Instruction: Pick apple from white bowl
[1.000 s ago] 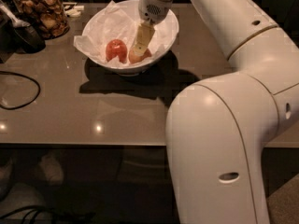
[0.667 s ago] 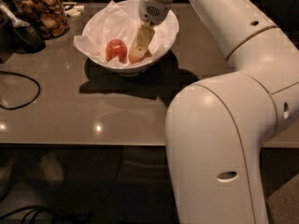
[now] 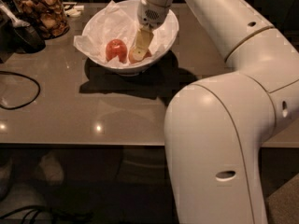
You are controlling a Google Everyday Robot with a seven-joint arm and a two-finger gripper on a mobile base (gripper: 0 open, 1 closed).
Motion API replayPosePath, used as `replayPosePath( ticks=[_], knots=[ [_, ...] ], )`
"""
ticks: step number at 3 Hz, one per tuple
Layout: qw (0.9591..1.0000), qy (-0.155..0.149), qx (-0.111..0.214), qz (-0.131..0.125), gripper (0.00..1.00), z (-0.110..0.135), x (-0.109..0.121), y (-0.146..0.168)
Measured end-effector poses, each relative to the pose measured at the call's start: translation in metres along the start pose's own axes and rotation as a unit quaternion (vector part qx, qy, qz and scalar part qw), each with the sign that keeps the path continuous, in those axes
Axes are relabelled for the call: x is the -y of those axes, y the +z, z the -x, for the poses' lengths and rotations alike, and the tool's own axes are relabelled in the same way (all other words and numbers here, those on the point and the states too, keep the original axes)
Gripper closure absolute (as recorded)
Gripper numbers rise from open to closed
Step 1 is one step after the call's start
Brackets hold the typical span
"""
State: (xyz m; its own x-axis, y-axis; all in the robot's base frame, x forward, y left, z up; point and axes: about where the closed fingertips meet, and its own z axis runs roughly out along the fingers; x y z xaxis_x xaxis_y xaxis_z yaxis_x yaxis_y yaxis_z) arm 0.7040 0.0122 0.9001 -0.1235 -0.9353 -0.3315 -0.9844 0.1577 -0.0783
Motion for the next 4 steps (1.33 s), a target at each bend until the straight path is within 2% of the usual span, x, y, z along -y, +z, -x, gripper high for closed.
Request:
replayPosePath(
  ticks=[4],
  knots=[
    [0.9998, -0.001, -0.002, 0.021, 0.34, -0.006, 0.002, 0.024]
  ],
)
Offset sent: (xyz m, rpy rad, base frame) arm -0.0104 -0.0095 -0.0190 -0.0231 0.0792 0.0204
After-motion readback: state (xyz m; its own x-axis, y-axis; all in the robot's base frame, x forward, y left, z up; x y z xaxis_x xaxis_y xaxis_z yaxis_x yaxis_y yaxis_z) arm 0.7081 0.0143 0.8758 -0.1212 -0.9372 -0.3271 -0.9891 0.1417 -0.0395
